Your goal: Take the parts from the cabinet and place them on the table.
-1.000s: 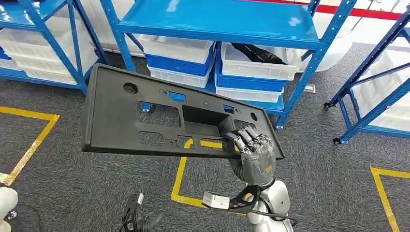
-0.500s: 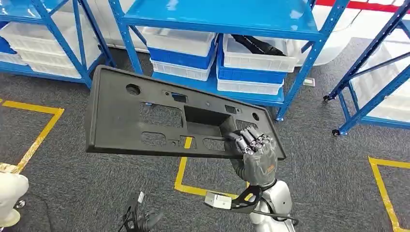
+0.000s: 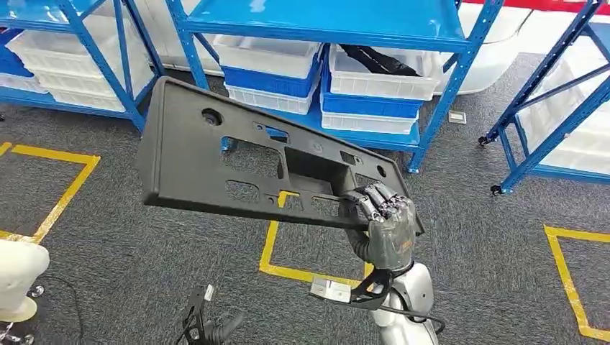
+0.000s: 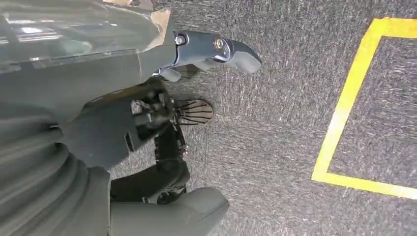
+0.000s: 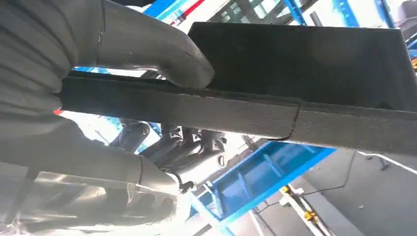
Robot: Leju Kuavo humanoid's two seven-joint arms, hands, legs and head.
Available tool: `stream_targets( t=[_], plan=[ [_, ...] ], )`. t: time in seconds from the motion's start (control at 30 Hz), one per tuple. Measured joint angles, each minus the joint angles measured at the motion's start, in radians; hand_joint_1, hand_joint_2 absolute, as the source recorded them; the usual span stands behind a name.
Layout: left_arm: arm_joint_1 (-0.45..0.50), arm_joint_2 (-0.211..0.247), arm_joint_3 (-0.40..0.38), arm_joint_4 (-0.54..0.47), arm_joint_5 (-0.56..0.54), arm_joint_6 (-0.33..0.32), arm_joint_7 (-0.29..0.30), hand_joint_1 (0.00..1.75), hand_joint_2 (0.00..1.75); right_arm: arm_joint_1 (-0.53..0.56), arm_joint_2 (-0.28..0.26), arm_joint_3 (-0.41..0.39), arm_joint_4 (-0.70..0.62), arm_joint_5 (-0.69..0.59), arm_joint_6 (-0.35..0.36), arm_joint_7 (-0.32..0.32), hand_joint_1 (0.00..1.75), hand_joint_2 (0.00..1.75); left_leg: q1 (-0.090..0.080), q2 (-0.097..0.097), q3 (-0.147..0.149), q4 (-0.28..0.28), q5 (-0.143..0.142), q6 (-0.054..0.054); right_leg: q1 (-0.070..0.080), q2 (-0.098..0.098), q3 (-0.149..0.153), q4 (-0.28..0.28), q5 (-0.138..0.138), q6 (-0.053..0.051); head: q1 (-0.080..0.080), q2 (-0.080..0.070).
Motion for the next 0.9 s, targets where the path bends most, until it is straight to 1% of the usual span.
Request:
stream_targets(
  t=[0.03, 0.07, 0.1, 0.13, 0.17, 0.2, 0.23, 0.27, 0.3, 0.33, 0.37, 0.4, 0.43, 0.47, 0.5, 0.53, 0.57, 0.6, 0.63, 0.67, 0.7, 0.73, 0.77, 0.8, 0.83, 0.87, 0.9],
  plan=[
    [0.001, 0.002, 0.003, 0.000, 0.000, 0.000, 0.000, 0.00, 1.75, -0.002, -0.001, 0.000, 0.003, -0.003, 0.000, 0.000, 1.75, 1.75, -0.004, 0.000, -0.005, -0.001, 0.001, 0.002, -0.001, 0.000, -0.002, 0.000, 0.006, 0.008, -0.003, 0.000],
    [0.001, 0.002, 0.006, 0.000, 0.000, 0.000, 0.000, 0.00, 1.75, -0.002, -0.002, 0.000, 0.003, -0.006, 0.000, 0.000, 1.75, 1.75, -0.005, 0.000, -0.006, -0.001, 0.004, 0.007, -0.002, 0.000, -0.003, -0.002, 0.010, 0.015, -0.002, 0.000],
    [0.001, 0.002, 0.013, 0.000, 0.001, 0.002, 0.000, 0.00, 1.75, -0.002, -0.005, -0.001, 0.005, -0.007, 0.000, 0.000, 1.75, 1.75, -0.001, 0.003, -0.010, -0.014, 0.018, 0.021, 0.007, 0.003, -0.005, -0.002, 0.014, 0.024, -0.002, 0.000],
    [0.000, 0.002, 0.016, 0.000, 0.002, 0.003, -0.001, 0.00, 1.75, -0.002, -0.006, -0.001, 0.008, -0.008, 0.000, 0.000, 1.75, 1.75, 0.003, 0.009, -0.013, -0.018, 0.028, 0.028, -0.001, 0.003, -0.024, 0.018, -0.011, 0.022, -0.003, 0.000],
    [0.000, 0.002, 0.019, 0.000, 0.002, 0.003, -0.002, 0.00, 1.75, -0.004, -0.006, 0.000, 0.011, -0.008, 0.000, 0.000, 1.75, 1.75, 0.003, 0.008, -0.023, -0.018, 0.034, 0.036, 0.003, 0.003, -0.040, 0.061, -0.049, 0.015, 0.003, 0.000],
    [0.000, 0.002, 0.024, 0.000, 0.002, 0.003, -0.002, 0.00, 1.75, -0.009, -0.006, 0.000, 0.018, -0.007, 0.000, 0.000, 1.75, 1.75, 0.002, 0.009, -0.035, -0.017, 0.043, 0.041, -0.001, 0.003, -0.071, 0.147, -0.100, 0.007, 0.009, 0.000],
    [0.001, 0.002, 0.027, 0.000, 0.002, 0.003, -0.003, 0.00, 1.75, -0.011, -0.007, 0.000, 0.027, -0.005, 0.000, 0.000, 1.75, 1.75, 0.002, 0.011, -0.046, -0.017, 0.051, 0.043, -0.002, 0.003, -0.099, 0.230, -0.139, 0.004, 0.007, 0.000],
    [0.002, 0.003, 0.032, 0.000, 0.003, 0.003, -0.004, 0.00, 1.75, -0.011, -0.008, 0.000, 0.036, -0.002, 0.000, 0.000, 1.75, 1.75, 0.002, 0.012, -0.057, -0.017, 0.058, 0.043, -0.003, 0.003, -0.117, 0.292, -0.161, 0.007, 0.009, 0.000],
    [0.003, 0.003, 0.037, 0.000, 0.003, 0.003, -0.004, 0.00, 1.75, -0.011, -0.009, 0.000, 0.044, 0.002, 0.000, 0.000, 1.75, 1.75, 0.002, 0.013, -0.067, -0.016, 0.066, 0.042, -0.004, 0.003, -0.116, 0.314, -0.161, 0.015, 0.010, 0.000],
    [0.003, 0.004, 0.040, 0.000, 0.003, 0.003, -0.004, 0.00, 1.75, -0.013, -0.010, 0.000, 0.050, 0.005, 0.000, 0.000, 1.75, 1.75, 0.002, 0.013, -0.077, -0.016, 0.073, 0.040, -0.005, 0.003, -0.090, 0.287, -0.144, 0.026, 0.010, 0.000],
    [0.004, 0.004, 0.043, 0.000, 0.004, 0.003, -0.005, 0.00, 1.75, -0.017, -0.010, -0.001, 0.056, 0.013, 0.000, 0.000, 1.75, 1.75, 0.002, 0.012, -0.085, -0.015, 0.080, 0.036, -0.007, 0.002, -0.039, 0.213, -0.113, 0.038, 0.010, 0.000],
    [0.004, 0.004, 0.046, 0.000, 0.005, 0.003, -0.006, 0.00, 1.75, -0.023, -0.010, -0.001, 0.059, 0.020, 0.000, 0.000, 1.75, 1.75, 0.002, 0.012, -0.092, -0.012, 0.086, 0.031, -0.009, 0.002, 0.024, 0.110, -0.083, 0.045, 0.010, 0.000],
    [0.004, 0.004, 0.049, 0.000, 0.005, 0.003, -0.006, 0.00, 1.75, -0.028, -0.009, -0.001, 0.061, 0.027, 0.000, 0.000, 1.75, 1.75, 0.002, 0.011, -0.096, -0.009, 0.089, 0.026, -0.011, 0.002, 0.073, 0.028, -0.074, 0.044, 0.011, 0.000],
    [0.003, 0.005, 0.052, 0.000, 0.004, 0.003, -0.007, 0.00, 1.75, -0.034, -0.008, 0.000, 0.065, 0.031, 0.000, 0.000, 1.75, 1.75, -0.003, 0.011, -0.106, -0.006, 0.095, 0.019, -0.005, 0.004, 0.104, -0.016, -0.087, 0.036, 0.010, 0.000],
    [0.003, 0.005, 0.053, 0.000, 0.004, 0.003, -0.007, 0.00, 1.75, -0.035, -0.007, -0.001, 0.067, 0.032, 0.000, 0.000, 1.75, 1.75, -0.002, 0.012, -0.108, -0.008, 0.102, 0.014, 0.002, 0.006, 0.095, -0.010, -0.081, 0.031, 0.006, 0.000],
    [0.004, 0.005, 0.055, 0.000, 0.004, 0.002, -0.008, 0.00, 1.75, -0.038, -0.008, -0.002, 0.069, 0.032, 0.000, 0.000, 1.75, 1.75, -0.003, 0.012, -0.109, -0.007, 0.109, 0.008, 0.001, 0.007, 0.083, -0.011, -0.078, 0.028, 0.010, 0.000],
    [0.004, 0.005, 0.057, 0.000, 0.004, 0.002, -0.008, 0.00, 1.75, -0.038, -0.007, -0.002, 0.072, 0.032, 0.000, 0.000, 1.75, 1.75, -0.003, 0.011, -0.110, -0.008, 0.115, 0.005, 0.004, 0.006, 0.079, -0.006, -0.074, 0.023, 0.007, 0.000],
    [0.005, 0.006, 0.059, 0.000, 0.004, 0.002, -0.008, 0.00, 1.75, -0.041, -0.006, -0.002, 0.074, 0.034, 0.000, 0.000, 1.75, 1.75, -0.002, 0.009, -0.114, -0.008, 0.119, -0.002, -0.006, 0.005, 0.072, -0.011, -0.066, 0.009, 0.006, 0.000],
    [0.005, 0.008, 0.061, 0.000, 0.003, 0.002, -0.008, 0.00, 1.75, -0.044, -0.004, -0.002, 0.077, 0.034, 0.000, 0.000, 1.75, 1.75, 0.004, 0.007, -0.123, 0.005, 0.092, -0.008, -0.016, 0.002, 0.074, -0.011, -0.058, 0.001, 0.005, 0.000],
    [0.005, 0.009, 0.063, 0.000, 0.003, 0.002, -0.008, 0.00, 1.75, -0.047, -0.002, -0.002, 0.079, 0.034, 0.000, 0.000, 1.75, 1.75, 0.005, 0.007, -0.136, 0.049, 0.042, -0.013, -0.014, 0.001, 0.065, -0.011, -0.049, -0.015, 0.000, 0.000],
    [0.005, 0.010, 0.063, 0.000, 0.003, 0.002, -0.008, 0.00, 1.75, -0.049, -0.001, -0.002, 0.081, 0.034, 0.000, 0.000, 1.75, 1.75, 0.006, 0.006, -0.159, 0.124, -0.016, -0.018, -0.012, 0.000, 0.057, -0.011, -0.043, -0.023, -0.002, 0.000],
    [0.005, 0.010, 0.064, 0.000, 0.003, 0.002, -0.008, 0.00, 1.75, -0.049, 0.000, -0.002, 0.082, 0.034, 0.000, 0.000, 1.75, 1.75, 0.006, 0.006, -0.189, 0.218, -0.067, -0.022, -0.009, 0.000, 0.046, -0.010, -0.035, -0.026, -0.002, 0.000],
    [0.006, 0.011, 0.064, 0.000, 0.003, 0.002, -0.008, 0.00, 1.75, -0.048, 0.000, -0.002, 0.084, 0.034, 0.000, 0.000, 1.75, 1.75, 0.006, 0.006, -0.206, 0.277, -0.091, -0.025, -0.007, -0.001, 0.038, -0.010, -0.029, -0.027, -0.003, 0.000],
    [0.008, 0.011, 0.066, 0.000, 0.003, 0.002, -0.008, 0.00, 1.75, -0.048, 0.000, -0.002, 0.087, 0.037, 0.000, 0.000, 1.75, 1.75, 0.007, 0.006, -0.213, 0.327, -0.098, -0.026, -0.006, -0.001, 0.026, -0.009, -0.019, -0.027, -0.002, 0.000],
    [0.008, 0.012, 0.067, 0.000, 0.003, 0.002, -0.008, 0.00, 1.75, -0.048, 0.000, -0.002, 0.089, 0.037, 0.000, 0.000, 1.75, 1.75, 0.007, 0.006, -0.200, 0.319, -0.085, -0.026, -0.006, -0.001, 0.019, -0.008, -0.015, -0.025, -0.002, 0.000],
    [0.008, 0.012, 0.068, 0.000, 0.001, 0.000, -0.008, 0.00, 1.75, -0.048, 0.000, -0.002, 0.090, 0.037, 0.000, 0.000, 1.75, 1.75, 0.007, 0.006, -0.159, 0.264, -0.050, -0.023, -0.006, -0.001, 0.009, -0.006, -0.009, -0.023, -0.003, 0.000],
    [0.007, 0.013, 0.068, 0.000, 0.001, 0.000, -0.008, 0.00, 1.75, -0.049, 0.000, -0.003, 0.090, 0.035, 0.000, 0.000, 1.75, 1.75, 0.008, 0.006, -0.097, 0.174, -0.012, -0.021, -0.006, 0.000, 0.002, -0.003, -0.005, -0.022, -0.003, 0.000]
  ],
)
